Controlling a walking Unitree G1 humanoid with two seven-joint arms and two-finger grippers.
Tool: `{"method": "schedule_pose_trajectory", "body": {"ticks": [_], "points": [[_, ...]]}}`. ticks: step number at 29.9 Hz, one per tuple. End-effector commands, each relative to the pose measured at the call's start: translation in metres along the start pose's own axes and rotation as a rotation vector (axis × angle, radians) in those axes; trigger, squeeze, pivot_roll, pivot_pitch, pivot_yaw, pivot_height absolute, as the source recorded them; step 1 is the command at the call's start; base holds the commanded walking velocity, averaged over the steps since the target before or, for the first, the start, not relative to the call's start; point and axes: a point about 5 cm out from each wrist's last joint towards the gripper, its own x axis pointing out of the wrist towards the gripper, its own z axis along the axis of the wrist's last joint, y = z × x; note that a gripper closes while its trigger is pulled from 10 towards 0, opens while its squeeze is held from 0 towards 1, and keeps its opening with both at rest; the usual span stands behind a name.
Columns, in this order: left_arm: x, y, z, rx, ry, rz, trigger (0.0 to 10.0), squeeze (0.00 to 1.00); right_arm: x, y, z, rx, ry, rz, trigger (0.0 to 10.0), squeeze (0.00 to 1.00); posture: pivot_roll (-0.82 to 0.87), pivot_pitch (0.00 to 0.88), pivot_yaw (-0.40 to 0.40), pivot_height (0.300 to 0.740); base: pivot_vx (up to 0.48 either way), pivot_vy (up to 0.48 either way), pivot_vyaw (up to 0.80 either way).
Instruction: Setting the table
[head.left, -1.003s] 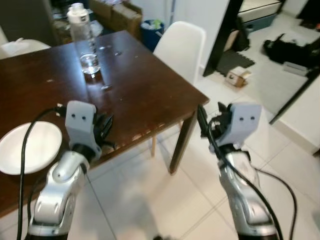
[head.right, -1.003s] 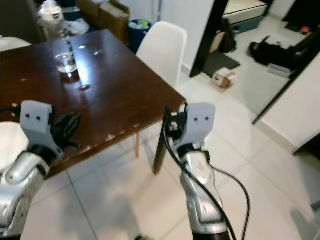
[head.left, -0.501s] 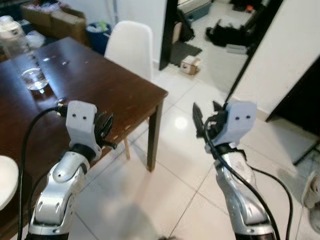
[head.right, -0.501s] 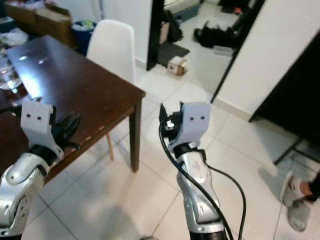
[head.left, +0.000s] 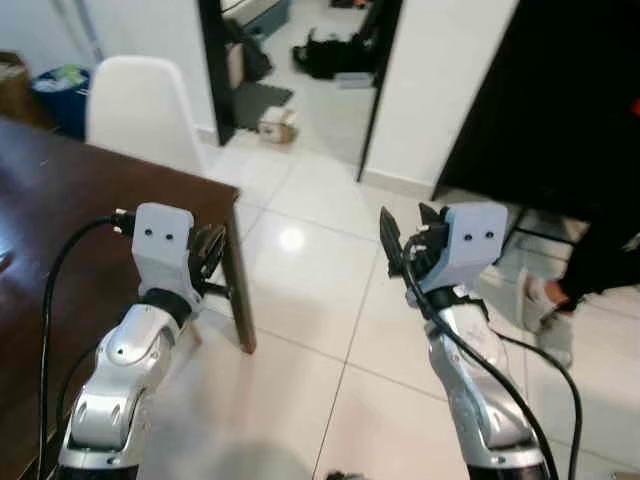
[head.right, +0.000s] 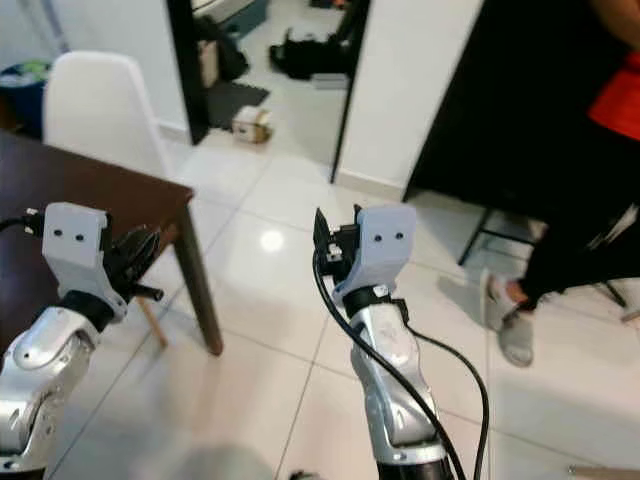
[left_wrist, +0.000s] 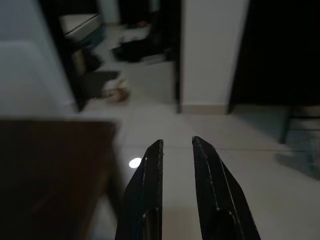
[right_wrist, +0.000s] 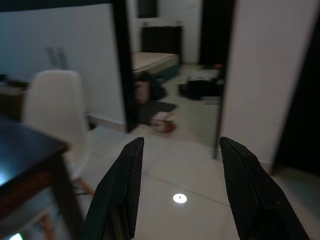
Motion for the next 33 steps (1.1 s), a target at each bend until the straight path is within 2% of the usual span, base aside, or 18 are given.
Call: {"method": "schedule_pose_trajectory", "body": {"ticks": [1,33], "points": [[-0.0011,0.0004,-0.0028,-0.003,0.007,-0.002,10.0,0.00,-0.0004,-0.0023,-0.0009,-0.009,0.006,-0.009,10.0,0.00,-0.03,0.035,0.050,0.740,0.000,0.000,-0.80],[-0.0010,0.0003,-0.0032,-0.004,0.011,-0.005,10.0,0.00,-0.0015,-0.0017,-0.0026,-0.010,0.015,-0.014,10.0,0.00,-0.03,0.047,0.054,0.740,0.000,0.000,-0.80]]}}
